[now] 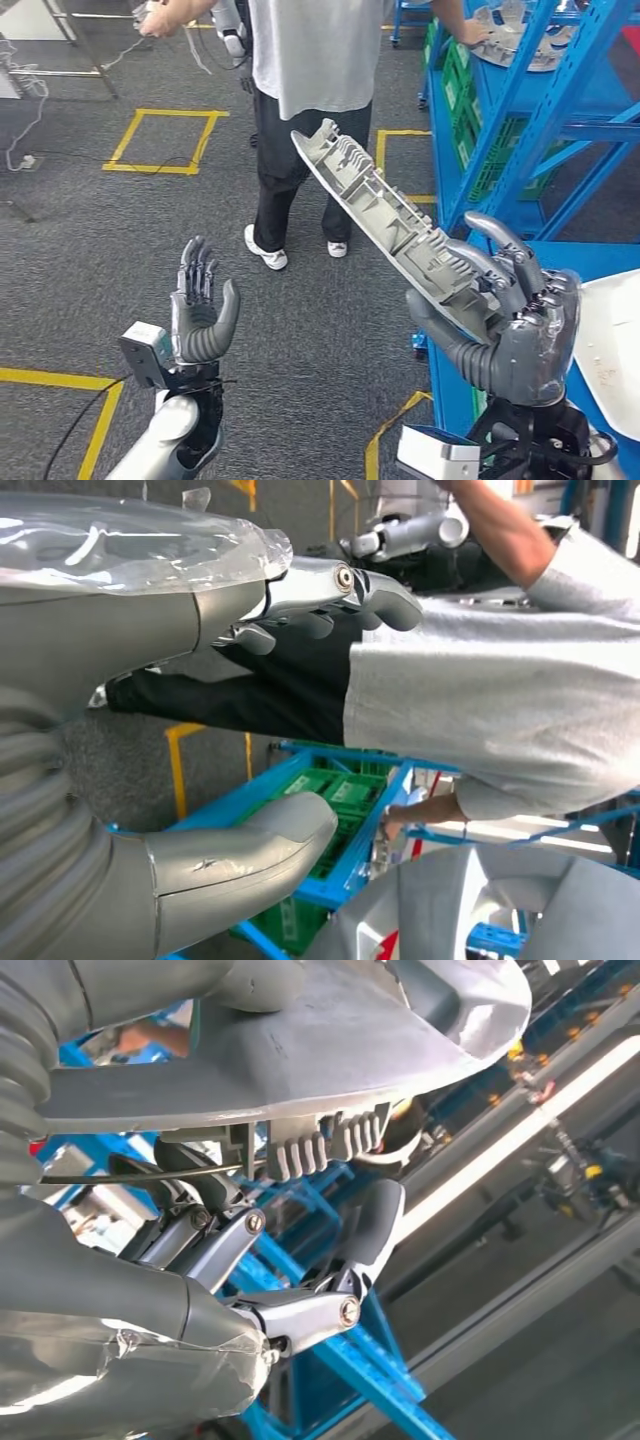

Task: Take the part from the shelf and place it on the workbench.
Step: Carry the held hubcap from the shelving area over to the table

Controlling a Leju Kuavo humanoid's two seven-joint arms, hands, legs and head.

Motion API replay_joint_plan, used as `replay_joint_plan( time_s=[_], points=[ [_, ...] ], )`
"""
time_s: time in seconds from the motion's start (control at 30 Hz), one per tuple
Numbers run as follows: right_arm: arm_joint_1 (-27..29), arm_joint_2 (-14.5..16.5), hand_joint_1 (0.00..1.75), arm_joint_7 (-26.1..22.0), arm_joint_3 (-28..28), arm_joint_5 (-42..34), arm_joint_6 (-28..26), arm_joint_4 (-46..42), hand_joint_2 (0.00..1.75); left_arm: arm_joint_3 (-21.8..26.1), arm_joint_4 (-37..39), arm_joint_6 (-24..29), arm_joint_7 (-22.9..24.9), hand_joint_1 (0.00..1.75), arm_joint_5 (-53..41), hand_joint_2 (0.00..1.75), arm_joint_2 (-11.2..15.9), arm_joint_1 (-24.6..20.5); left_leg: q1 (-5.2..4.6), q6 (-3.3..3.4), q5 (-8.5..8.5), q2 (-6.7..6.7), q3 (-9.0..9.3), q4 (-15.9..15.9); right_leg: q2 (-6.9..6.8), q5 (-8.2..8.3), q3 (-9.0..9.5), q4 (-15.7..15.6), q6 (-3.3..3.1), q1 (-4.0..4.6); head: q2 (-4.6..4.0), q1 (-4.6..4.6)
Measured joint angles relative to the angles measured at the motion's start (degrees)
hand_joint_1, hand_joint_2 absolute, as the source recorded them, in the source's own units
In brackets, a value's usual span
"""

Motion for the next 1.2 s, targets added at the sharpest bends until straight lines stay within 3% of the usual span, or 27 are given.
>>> replay_joint_plan(
  time_s=[0.07,0.13,0.17,0.2,0.23,0.3,0.37,0.43,0.5,0.53,0.6,0.63,0.67,0.7,0.73,0.8,0.87,0.93,0.97,1.0,1.03,1.1,1.17,1.2],
  points=[
    [0.1,0.0,1.75,0.0,0.0,0.1,0.0,0.0,1.75,0.0,0.0,0.0,-0.1,0.0,0.0,1.75,0.0,-0.1,-0.13,-0.58,-3.13,4.12,-3.26,6.5,-1.93,0.04,0.48,-0.5,-0.46,0.2,0.0,-0.76],
    [0.2,0.0,1.75,0.0,0.0,0.3,0.0,0.0,1.75,0.0,0.1,0.1,-0.2,0.0,0.0,1.75,0.0,0.1,0.22,-1.03,-5.55,5.4,-7.19,13.5,-3.79,-0.11,0.52,-0.5,-0.66,0.41,0.0,-1.14],
    [0.2,0.0,1.75,0.0,0.0,0.4,0.0,0.0,1.75,0.0,0.1,0.1,-0.2,0.0,0.0,1.75,0.0,0.2,0.38,-1.17,-5.41,5.59,-7.95,14.6,-4.69,-0.22,0.56,-0.5,-0.65,0.44,0.0,-1.35],
    [0.2,0.0,1.75,-0.1,0.0,0.5,0.0,0.0,1.75,0.0,0.2,0.1,-0.2,0.0,0.0,1.75,0.0,0.3,0.5,-1.24,-4.24,5.79,-7.41,13.3,-5.55,-0.35,0.64,-0.5,-0.59,0.43,0.0,-1.58],
    [0.2,0.0,1.75,-0.1,0.0,0.5,0.0,0.0,1.75,0.0,0.2,0.1,-0.2,0.0,0.1,1.75,0.0,0.3,0.57,-1.23,-2.37,6.29,-5.68,9.9,-6.34,-0.51,0.79,-0.5,-0.46,0.43,0.0,-1.81],
    [0.2,0.0,1.75,-0.1,0.0,0.6,0.0,0.0,1.75,0.0,0.2,0.0,-0.3,0.0,0.1,1.75,0.0,0.3,0.33,-0.87,0.78,8.86,-1.18,1.6,-7.6,-0.97,1.18,-0.4,-0.01,0.62,0.0,-2.29],
    [0.2,0.0,1.75,-0.1,0.0,0.6,-0.1,0.0,1.75,0.0,0.2,0.0,-0.4,0.0,0.1,1.75,0.0,0.2,-0.21,-0.1,1.52,10.11,0.85,-2.1,-8.61,-1.43,1.58,-0.4,0.59,0.89,0.0,-2.2],
    [0.1,0.0,1.75,-0.1,0.0,0.7,-0.1,0.0,1.75,0.0,0.2,-0.1,-0.4,0.0,0.1,1.75,0.0,0.2,-0.48,0.79,1.44,8.67,1.02,-2.4,-9.63,-1.82,2.03,-0.6,1.26,0.85,0.0,-1.86],
    [0.1,0.0,1.75,-0.1,0.0,0.7,-0.1,0.0,1.75,0.0,0.2,-0.1,-0.4,0.0,0.1,1.75,-0.1,0.1,-0.28,1.54,1.5,7.42,1.58,-2.9,-8.09,-3.17,1.78,0.8,1.77,0.55,0.0,-1.61],
    [0.1,0.0,1.75,-0.1,0.0,0.7,-0.1,0.0,1.75,0.0,0.2,-0.1,-0.4,0.0,0.1,1.75,-0.1,0.0,-0.08,1.88,1.54,6.79,1.91,-3.1,-6.46,-4.66,0.65,3.4,1.9,0.44,0.0,-1.27],
    [0.2,0.0,1.75,-0.2,0.0,0.7,-0.1,0.0,1.75,-0.1,0.3,-0.1,-0.4,0.0,0.0,1.75,-0.2,-0.1,-0.07,2.27,1.44,5.46,2.13,-3.2,-3.54,-8.19,-3.44,11.7,1.95,0.42,0.0,-0.38],
    [0.2,0.0,1.75,-0.2,0.0,0.6,-0.1,0.0,1.75,-0.2,0.3,-0.1,-0.4,0.0,0.1,1.75,-0.2,-0.1,-0.12,2.34,1.41,4.66,2.17,-3.2,-3.06,-9.26,-5.55,15.5,1.99,0.45,0.0,-0.03],
    [0.3,0.0,1.75,-0.2,0.0,0.6,-0.1,0.0,1.75,-0.2,0.3,-0.1,-0.4,0.0,0.1,1.75,-0.2,0.0,-0.17,2.37,1.37,3.84,2.23,-3.1,-2.88,-9.22,-6.86,17.3,1.99,0.46,0.0,0.14],
    [0.3,0.1,1.75,-0.2,0.0,0.5,-0.1,0.0,1.75,-0.3,0.4,-0.1,-0.4,0.0,0.1,1.75,-0.2,0.0,-0.2,2.37,1.33,2.92,2.32,-3.0,-2.77,-7.98,-7.16,16.9,1.93,0.42,0.0,0.26],
    [0.3,0.0,1.75,-0.3,0.0,0.4,-0.1,0.0,1.75,-0.3,0.4,-0.1,-0.4,0.0,0.1,1.75,-0.2,0.0,-0.19,2.33,1.26,2.03,2.43,-2.9,-2.46,-5.76,-6.34,14.2,1.81,0.37,0.0,0.42],
    [0.3,0.0,1.75,-0.3,0.0,0.2,-0.1,0.0,1.75,-0.3,0.4,-0.1,-0.4,0.0,0.1,1.75,-0.2,-0.1,-0.19,2.05,1.03,0.32,2.42,-2.5,0.0,-1.27,-3.39,6.2,1.51,0.07,0.0,0.82],
    [0.3,0.0,1.75,-0.3,0.0,0.0,-0.2,0.0,1.75,-0.4,0.4,-0.1,-0.4,0.0,0.2,1.75,-0.3,-0.1,-0.1,1.5,1.05,-1.15,1.85,-2.1,2.22,-0.02,-1.25,1.4,1.29,-0.11,0.0,0.91],
    [0.3,0.0,1.75,-0.3,0.0,-0.3,-0.2,0.0,1.75,-0.4,0.4,-0.1,-0.4,0.0,0.2,1.75,-0.3,0.1,0.09,0.74,1.47,-2.55,1.28,-2.2,1.68,-0.31,-0.59,0.7,1.01,0.01,0.0,0.67],
    [0.3,0.1,1.75,-0.3,0.0,-0.3,-0.2,0.0,1.75,-0.4,0.4,-0.1,-0.4,0.0,0.2,1.75,-0.3,0.1,0.11,0.41,1.49,-2.37,1.13,-2.1,0.91,-0.14,-0.44,0.4,0.74,-0.03,0.0,0.49],
    [0.3,0.1,1.75,-0.3,0.0,-0.3,-0.2,0.0,1.75,-0.4,0.4,-0.1,-0.4,0.0,0.2,1.75,-0.3,0.1,-0.03,0.13,0.96,-1.14,0.72,-1.3,0.08,0.04,-0.2,0.1,0.42,-0.08,0.0,0.16],
    [0.4,0.1,1.75,-0.3,0.0,-0.3,-0.3,0.0,1.75,-0.4,0.4,-0.1,-0.4,0.0,0.2,1.75,-0.3,0.1,-0.18,-0.11,-0.18,0.69,-0.25,0.6,-0.81,0.2,0.01,-0.2,0.12,-0.13,0.0,-0.23],
    [0.4,0.1,1.75,-0.4,0.0,-0.3,-0.3,0.0,1.75,-0.4,0.4,-0.2,-0.4,0.0,0.2,1.75,-0.3,-0.1,-0.22,-0.53,-3.74,4.45,-3.94,7.8,-2.58,0.28,0.13,-0.5,-0.23,0.05,0.0,-0.95],
    [0.5,0.1,1.75,-0.4,0.0,-0.3,-0.4,0.0,1.75,-0.4,0.4,-0.2,-0.4,0.0,0.2,1.75,-0.3,0.0,0.04,-0.87,-5.85,5.44,-7.37,14.3,-4.32,0.18,0.06,-0.5,-0.31,0.17,0.0,-1.29],
    [0.5,0.1,1.75,-0.4,0.0,-0.3,-0.4,0.0,1.75,-0.4,0.5,-0.2,-0.4,0.0,0.2,1.75,-0.3,0.0,0.18,-0.97,-5.45,5.64,-7.63,14.7,-5.17,0.1,0.07,-0.5,-0.29,0.18,0.0,-1.51]
  ],
)
